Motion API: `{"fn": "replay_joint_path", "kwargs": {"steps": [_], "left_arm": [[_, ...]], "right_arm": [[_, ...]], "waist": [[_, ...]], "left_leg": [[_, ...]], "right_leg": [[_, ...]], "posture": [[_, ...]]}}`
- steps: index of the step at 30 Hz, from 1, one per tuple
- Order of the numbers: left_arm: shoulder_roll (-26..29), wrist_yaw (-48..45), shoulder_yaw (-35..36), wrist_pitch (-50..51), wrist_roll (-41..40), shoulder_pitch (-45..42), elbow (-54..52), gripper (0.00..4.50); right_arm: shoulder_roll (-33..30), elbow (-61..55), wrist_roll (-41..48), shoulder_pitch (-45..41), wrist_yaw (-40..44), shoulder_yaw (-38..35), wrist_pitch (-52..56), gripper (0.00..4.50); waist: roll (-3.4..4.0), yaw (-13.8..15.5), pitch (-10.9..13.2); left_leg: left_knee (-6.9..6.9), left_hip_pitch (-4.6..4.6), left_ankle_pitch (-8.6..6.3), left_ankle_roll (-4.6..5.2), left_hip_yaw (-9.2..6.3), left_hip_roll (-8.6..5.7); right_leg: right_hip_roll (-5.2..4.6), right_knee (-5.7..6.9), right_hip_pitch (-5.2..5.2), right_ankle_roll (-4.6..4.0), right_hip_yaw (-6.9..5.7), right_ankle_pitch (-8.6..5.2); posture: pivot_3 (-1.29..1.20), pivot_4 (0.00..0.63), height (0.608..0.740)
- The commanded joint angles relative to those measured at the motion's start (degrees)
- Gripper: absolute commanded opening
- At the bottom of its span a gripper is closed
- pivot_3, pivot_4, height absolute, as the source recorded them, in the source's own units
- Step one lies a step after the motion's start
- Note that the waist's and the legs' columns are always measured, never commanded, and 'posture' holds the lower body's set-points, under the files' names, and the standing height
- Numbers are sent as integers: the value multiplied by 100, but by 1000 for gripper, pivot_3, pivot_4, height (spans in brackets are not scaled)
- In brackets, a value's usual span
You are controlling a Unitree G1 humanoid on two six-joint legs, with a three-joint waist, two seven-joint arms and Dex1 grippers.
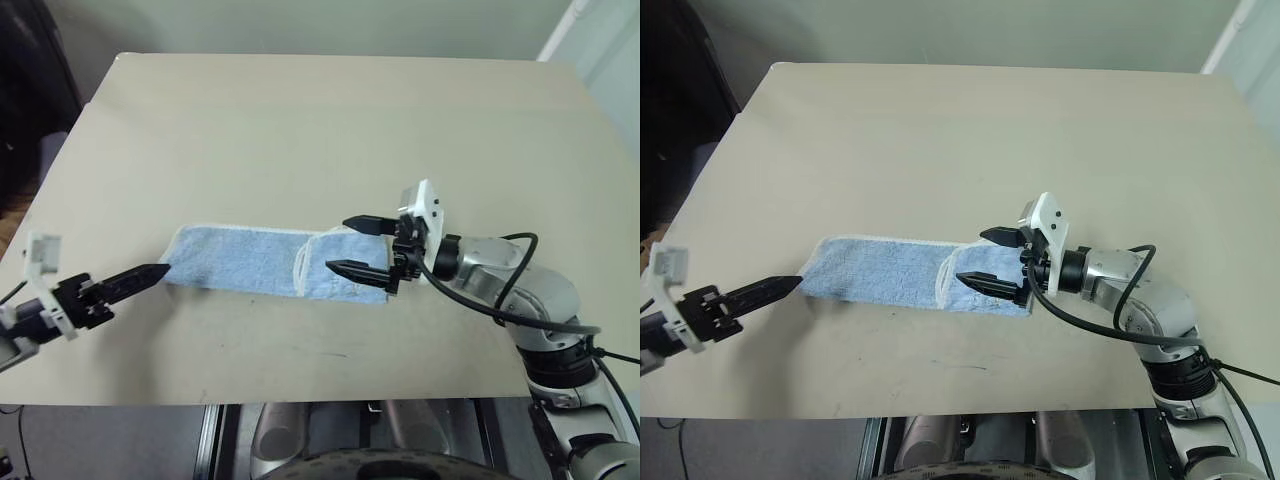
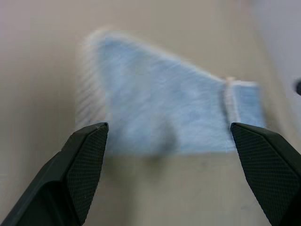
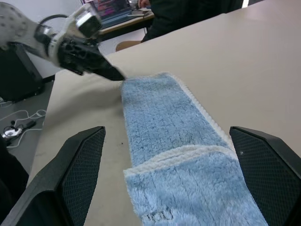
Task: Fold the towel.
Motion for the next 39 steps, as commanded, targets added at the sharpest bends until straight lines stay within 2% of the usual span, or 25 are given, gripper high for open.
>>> {"fn": "replay_joint_path", "kwargs": {"steps": [1,7,13,17,25,31,34,39], "left_arm": [[94,438,582,614,-200,-83,203,4500],[-104,830,833,1035,-311,-197,285,4500],[-862,1591,996,1513,-455,-999,491,4500],[-1170,1929,1114,1714,-452,-1193,431,4500],[-1159,2149,1267,1664,-304,-1318,828,4500],[-1218,2203,1218,1670,-362,-1417,818,4500],[-1234,2220,1160,1627,-364,-1484,856,3867],[-1186,2204,1172,1533,-349,-1593,1013,2049]], "right_arm": [[101,-14,-87,-138,78,80,-185,4473],[201,85,-172,-168,82,105,-261,4473],[185,80,-245,-147,32,75,-292,4473],[131,38,-253,-123,-18,-5,-251,4473],[48,-118,-280,24,-111,-53,-180,4473],[92,-115,-336,31,-218,-52,-218,4473],[110,-102,-381,33,-269,-46,-238,4500],[124,-157,-407,111,-334,-45,-237,4500]], "waist": [[0,0,0],[-4,1,-2],[-12,24,-3],[-23,25,-3],[-23,24,-3],[-24,23,-2],[-24,23,-2],[-36,26,3]], "left_leg": [[0,1,2,-3,-4,1],[1,8,-4,-31,-15,1],[2,6,7,-29,-17,-1],[3,6,13,-30,-16,0],[2,48,18,-36,-18,1],[-5,97,7,-50,-26,10],[-5,96,-2,-66,-30,11],[-4,88,3,-57,-34,12]], "right_leg": [[4,1,0,-7,0,4],[14,2,3,-26,0,16],[15,2,3,-26,-1,16],[17,2,3,-25,-3,15],[24,2,43,-20,-2,13],[42,2,88,25,1,-20],[46,2,87,25,2,-21],[51,2,82,20,2,-23]], "posture": [[0,150,697],[0,150,697],[0,150,697],[0,150,697],[0,150,697],[0,150,697],[0,150,697],[0,150,697]]}}
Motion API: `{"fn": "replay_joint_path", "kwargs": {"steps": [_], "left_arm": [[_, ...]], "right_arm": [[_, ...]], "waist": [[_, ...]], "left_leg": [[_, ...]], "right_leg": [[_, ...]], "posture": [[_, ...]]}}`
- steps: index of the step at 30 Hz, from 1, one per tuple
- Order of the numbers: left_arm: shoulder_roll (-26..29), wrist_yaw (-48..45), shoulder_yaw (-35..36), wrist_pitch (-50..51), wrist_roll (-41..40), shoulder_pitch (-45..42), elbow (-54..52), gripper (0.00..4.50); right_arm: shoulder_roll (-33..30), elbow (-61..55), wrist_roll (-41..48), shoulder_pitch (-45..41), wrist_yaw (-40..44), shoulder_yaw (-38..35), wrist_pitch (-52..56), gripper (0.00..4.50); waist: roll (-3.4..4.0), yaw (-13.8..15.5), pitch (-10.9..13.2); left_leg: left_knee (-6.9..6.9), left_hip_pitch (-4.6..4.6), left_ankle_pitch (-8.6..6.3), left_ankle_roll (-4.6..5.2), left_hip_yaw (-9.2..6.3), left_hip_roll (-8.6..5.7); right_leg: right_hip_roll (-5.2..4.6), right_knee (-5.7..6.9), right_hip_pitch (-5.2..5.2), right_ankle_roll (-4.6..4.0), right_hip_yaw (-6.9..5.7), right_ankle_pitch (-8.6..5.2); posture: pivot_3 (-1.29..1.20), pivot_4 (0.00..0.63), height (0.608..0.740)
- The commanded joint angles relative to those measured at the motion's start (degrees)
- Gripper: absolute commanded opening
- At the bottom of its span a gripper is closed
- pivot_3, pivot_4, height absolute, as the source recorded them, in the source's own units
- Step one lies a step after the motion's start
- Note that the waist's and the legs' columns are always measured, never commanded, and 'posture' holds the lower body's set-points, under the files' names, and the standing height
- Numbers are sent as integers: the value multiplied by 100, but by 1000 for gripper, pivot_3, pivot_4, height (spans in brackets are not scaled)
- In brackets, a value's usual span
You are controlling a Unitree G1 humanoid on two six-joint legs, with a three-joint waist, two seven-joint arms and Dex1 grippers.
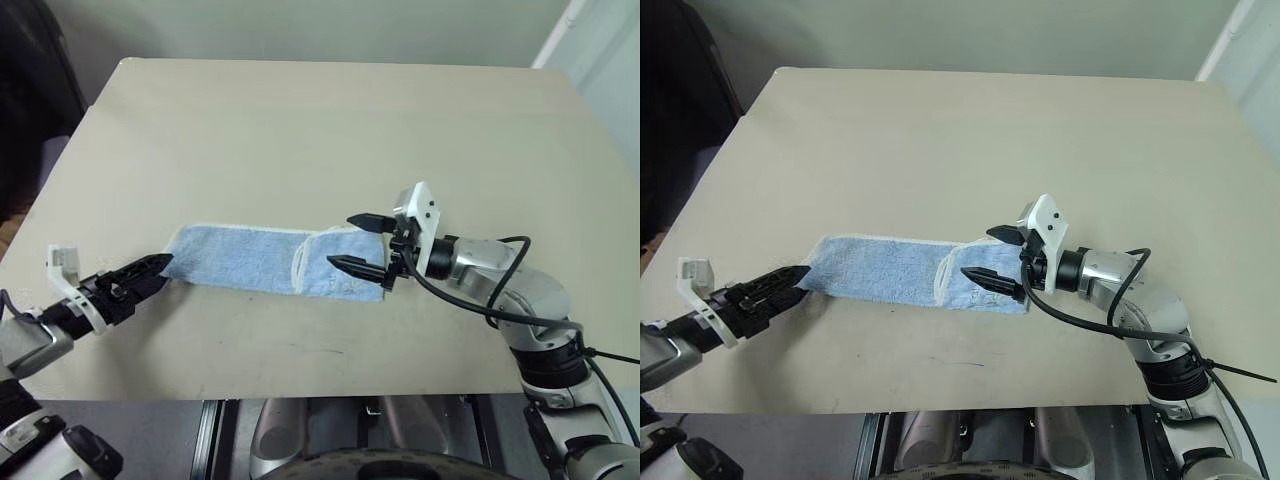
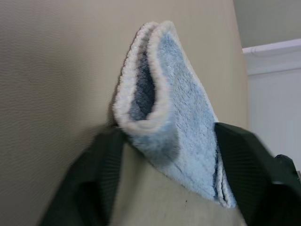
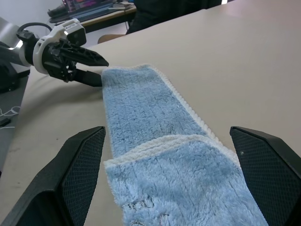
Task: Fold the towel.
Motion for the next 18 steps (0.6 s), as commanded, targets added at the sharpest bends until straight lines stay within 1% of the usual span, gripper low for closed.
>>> {"fn": "replay_joint_path", "kwargs": {"steps": [1,5,6,13,18], "left_arm": [[97,-16,50,-120,-14,-96,64,1698],[85,-32,3,-160,-38,-117,70,169],[75,-36,-9,-169,-47,-114,51,76],[96,-155,-171,-200,-167,-158,-209,76],[-127,-266,-630,-61,-485,-550,-713,76]], "right_arm": [[25,-275,-9,37,-81,-106,-87,4500],[23,-299,-14,78,-112,-103,-66,4500],[14,-303,-12,89,-118,-106,-55,4500],[-61,-372,98,136,-78,-217,-6,4500],[-261,-442,285,118,142,-415,29,4500]], "waist": [[-3,1,2],[-11,1,6],[-14,1,7],[-21,13,10],[-43,70,20]], "left_leg": [[0,0,0,0,0,0],[0,-1,-5,0,-1,2],[0,-1,-6,0,-1,3],[0,-1,-10,-5,-2,11],[12,-2,-14,-23,-4,44]], "right_leg": [[1,0,0,-3,0,0],[5,0,0,-24,0,5],[7,0,-1,-25,0,5],[22,-1,0,-27,1,2],[57,-2,3,-35,3,-3]], "posture": [[0,150,697],[0,150,697],[0,150,697],[0,150,697],[0,150,697]]}}
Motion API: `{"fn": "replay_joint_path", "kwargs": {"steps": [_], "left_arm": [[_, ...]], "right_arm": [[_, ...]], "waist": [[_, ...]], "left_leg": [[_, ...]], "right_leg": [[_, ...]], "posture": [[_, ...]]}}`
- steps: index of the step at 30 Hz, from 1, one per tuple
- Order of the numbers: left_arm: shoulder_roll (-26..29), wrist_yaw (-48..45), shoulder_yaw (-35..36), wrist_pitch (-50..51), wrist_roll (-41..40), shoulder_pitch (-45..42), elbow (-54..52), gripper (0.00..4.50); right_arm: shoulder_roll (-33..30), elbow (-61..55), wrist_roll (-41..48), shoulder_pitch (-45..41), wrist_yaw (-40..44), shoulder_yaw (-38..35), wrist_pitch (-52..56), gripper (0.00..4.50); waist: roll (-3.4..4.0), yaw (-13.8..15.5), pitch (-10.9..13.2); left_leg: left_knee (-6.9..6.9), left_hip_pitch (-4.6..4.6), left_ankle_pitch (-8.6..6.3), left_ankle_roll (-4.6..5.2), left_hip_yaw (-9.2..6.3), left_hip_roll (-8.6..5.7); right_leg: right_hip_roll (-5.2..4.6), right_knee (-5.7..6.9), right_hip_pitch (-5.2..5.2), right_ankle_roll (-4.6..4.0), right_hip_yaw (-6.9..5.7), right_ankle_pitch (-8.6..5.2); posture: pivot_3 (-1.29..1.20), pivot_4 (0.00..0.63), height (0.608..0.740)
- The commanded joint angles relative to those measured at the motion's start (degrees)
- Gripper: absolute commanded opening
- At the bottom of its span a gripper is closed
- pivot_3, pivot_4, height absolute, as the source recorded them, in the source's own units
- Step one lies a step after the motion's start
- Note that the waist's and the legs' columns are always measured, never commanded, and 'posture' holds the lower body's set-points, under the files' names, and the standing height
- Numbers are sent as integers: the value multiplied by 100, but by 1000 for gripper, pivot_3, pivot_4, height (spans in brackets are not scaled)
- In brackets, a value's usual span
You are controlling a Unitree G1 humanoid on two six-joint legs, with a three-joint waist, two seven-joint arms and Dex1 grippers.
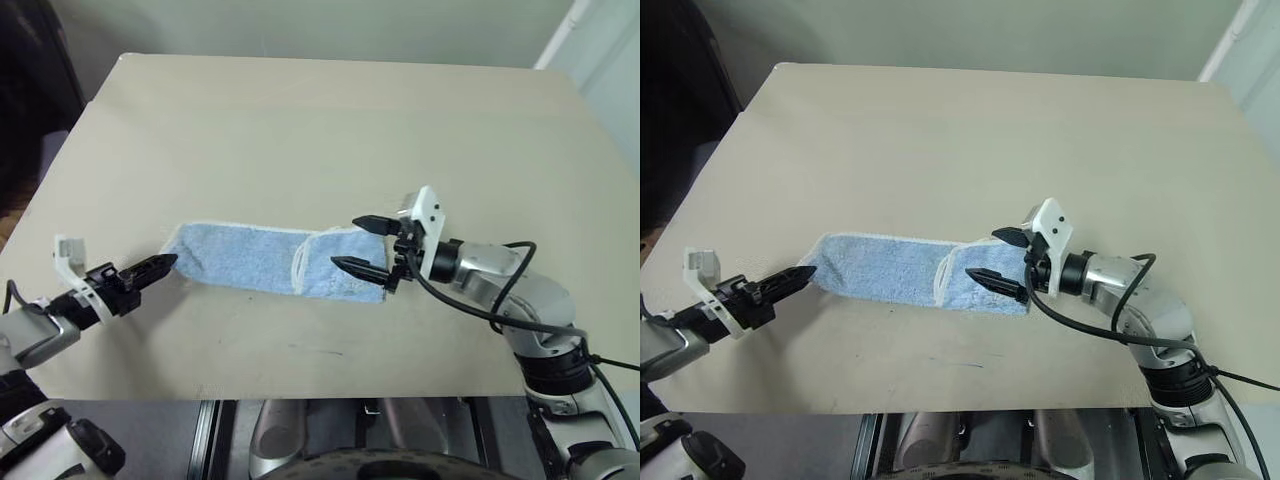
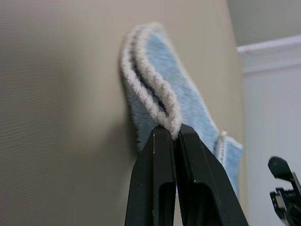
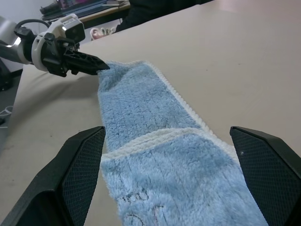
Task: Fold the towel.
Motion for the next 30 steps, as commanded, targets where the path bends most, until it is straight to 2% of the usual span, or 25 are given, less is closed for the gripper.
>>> {"fn": "replay_joint_path", "kwargs": {"steps": [1,4,9,11,19,24,30], "left_arm": [[-138,-111,-288,137,-424,-432,-571,76],[-424,91,-475,245,-622,-1008,-755,76],[-887,294,-797,470,-1225,-1442,-1187,76],[-929,331,-1071,471,-1540,-1452,-1301,76],[-838,538,-2023,471,-2426,-1454,-1297,76],[-936,524,-2599,453,-2299,-1513,-1198,76],[-1185,158,-3335,45,-1741,-1598,-1005,76]], "right_arm": [[-139,-280,304,-69,163,-343,57,4500],[-334,-372,482,-73,238,-550,158,4500],[-600,-525,613,-8,162,-843,258,4500],[-660,-622,665,38,96,-942,319,4500],[-747,-904,715,262,-159,-1183,460,4500],[-708,-978,718,330,-363,-1283,481,4500],[-704,-1028,706,396,-534,-1324,473,4500]], "waist": [[-3,25,2],[-6,48,6],[-10,17,7],[-10,9,7],[-13,37,10],[-14,47,10],[-12,56,11]], "left_leg": [[2,0,1,-1,0,3],[5,-1,7,-9,-1,7],[5,5,15,-27,7,8],[5,5,33,-60,10,10],[5,9,31,-60,13,14],[9,16,22,-24,11,12],[9,19,22,5,9,10]], "right_leg": [[3,0,1,-1,0,0],[9,1,2,-2,0,1],[9,0,6,-3,1,2],[10,0,6,-4,2,3],[15,-1,13,21,2,-14],[15,-1,26,25,1,-8],[15,-1,35,24,1,-7]], "posture": [[0,150,697],[0,150,697],[0,150,697],[0,150,697],[0,150,697],[0,150,697],[0,150,697]]}}
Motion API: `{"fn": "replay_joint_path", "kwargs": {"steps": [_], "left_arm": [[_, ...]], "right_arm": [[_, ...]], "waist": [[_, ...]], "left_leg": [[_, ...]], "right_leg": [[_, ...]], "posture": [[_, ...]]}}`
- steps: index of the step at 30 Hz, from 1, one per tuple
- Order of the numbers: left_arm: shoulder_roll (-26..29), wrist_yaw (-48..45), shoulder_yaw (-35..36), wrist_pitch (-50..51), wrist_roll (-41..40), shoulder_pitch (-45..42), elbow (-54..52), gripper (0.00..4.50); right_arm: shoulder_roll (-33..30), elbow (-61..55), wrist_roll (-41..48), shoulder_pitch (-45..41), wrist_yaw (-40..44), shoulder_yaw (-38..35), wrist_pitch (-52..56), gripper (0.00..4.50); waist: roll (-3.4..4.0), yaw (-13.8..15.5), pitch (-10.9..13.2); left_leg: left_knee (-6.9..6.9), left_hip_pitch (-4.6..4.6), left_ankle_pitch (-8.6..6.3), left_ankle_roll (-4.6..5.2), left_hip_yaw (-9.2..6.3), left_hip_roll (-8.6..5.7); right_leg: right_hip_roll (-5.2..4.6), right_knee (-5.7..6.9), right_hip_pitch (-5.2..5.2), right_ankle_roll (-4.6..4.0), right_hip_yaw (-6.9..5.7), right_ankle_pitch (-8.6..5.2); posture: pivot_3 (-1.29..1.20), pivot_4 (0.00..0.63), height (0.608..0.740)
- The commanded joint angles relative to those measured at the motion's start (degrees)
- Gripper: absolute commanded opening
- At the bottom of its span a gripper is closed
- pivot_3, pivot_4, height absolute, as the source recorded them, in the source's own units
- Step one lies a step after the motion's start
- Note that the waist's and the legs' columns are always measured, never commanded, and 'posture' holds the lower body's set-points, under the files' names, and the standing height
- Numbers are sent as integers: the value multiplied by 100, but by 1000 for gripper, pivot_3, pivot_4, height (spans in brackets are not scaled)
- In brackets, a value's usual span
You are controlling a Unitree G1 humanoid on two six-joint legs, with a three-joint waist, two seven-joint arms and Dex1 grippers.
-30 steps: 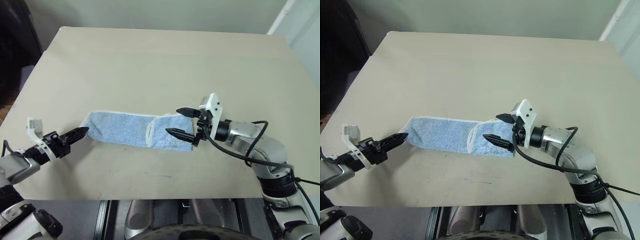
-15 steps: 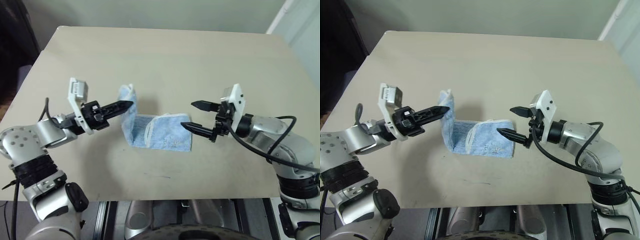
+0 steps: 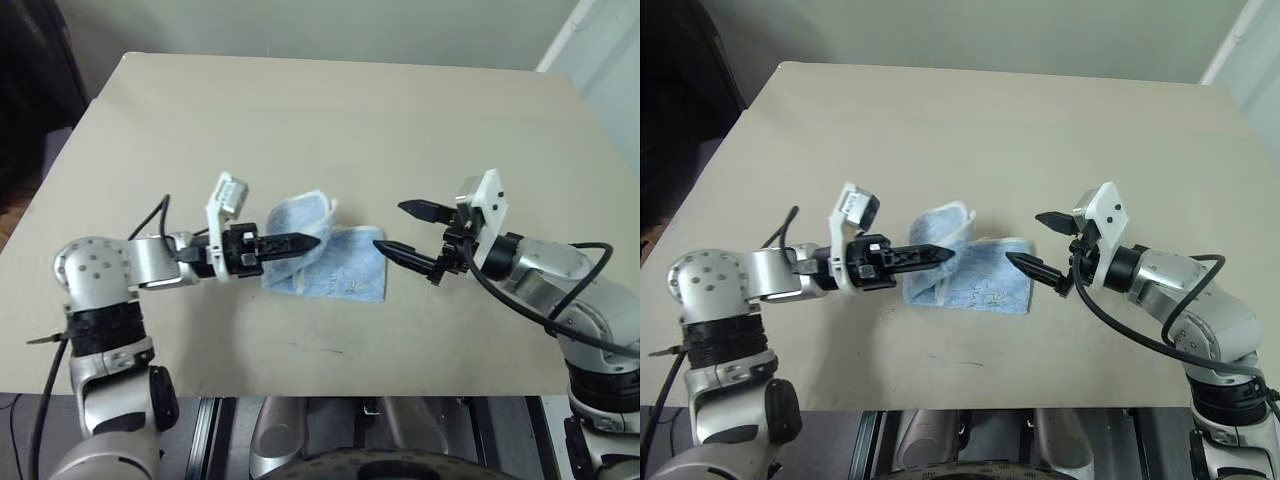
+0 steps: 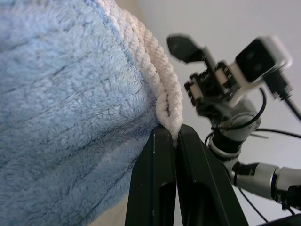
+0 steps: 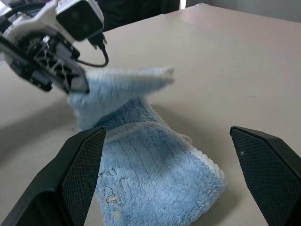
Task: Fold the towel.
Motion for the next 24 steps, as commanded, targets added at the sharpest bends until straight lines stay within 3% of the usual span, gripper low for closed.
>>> {"fn": "replay_joint_path", "kwargs": {"steps": [1,15,24], "left_arm": [[-126,-311,-324,-264,250,-124,35,76],[-644,-1395,-1810,-1006,1458,-72,214,76],[-780,-1623,-1804,-1424,1868,-3,204,76]], "right_arm": [[-14,-226,92,13,-117,-187,-23,4500],[-128,-331,-172,261,-356,-142,-123,4500],[-74,-427,-260,344,-388,-111,-157,4500]], "waist": [[-1,6,0],[-1,37,1],[0,44,2]], "left_leg": [[1,0,0,1,0,-1],[4,-7,1,-4,3,-3],[4,-6,2,12,2,-4]], "right_leg": [[0,0,1,0,0,0],[-2,-8,5,17,0,1],[-2,-9,11,23,0,4]], "posture": [[0,150,697],[0,150,697],[0,150,697]]}}
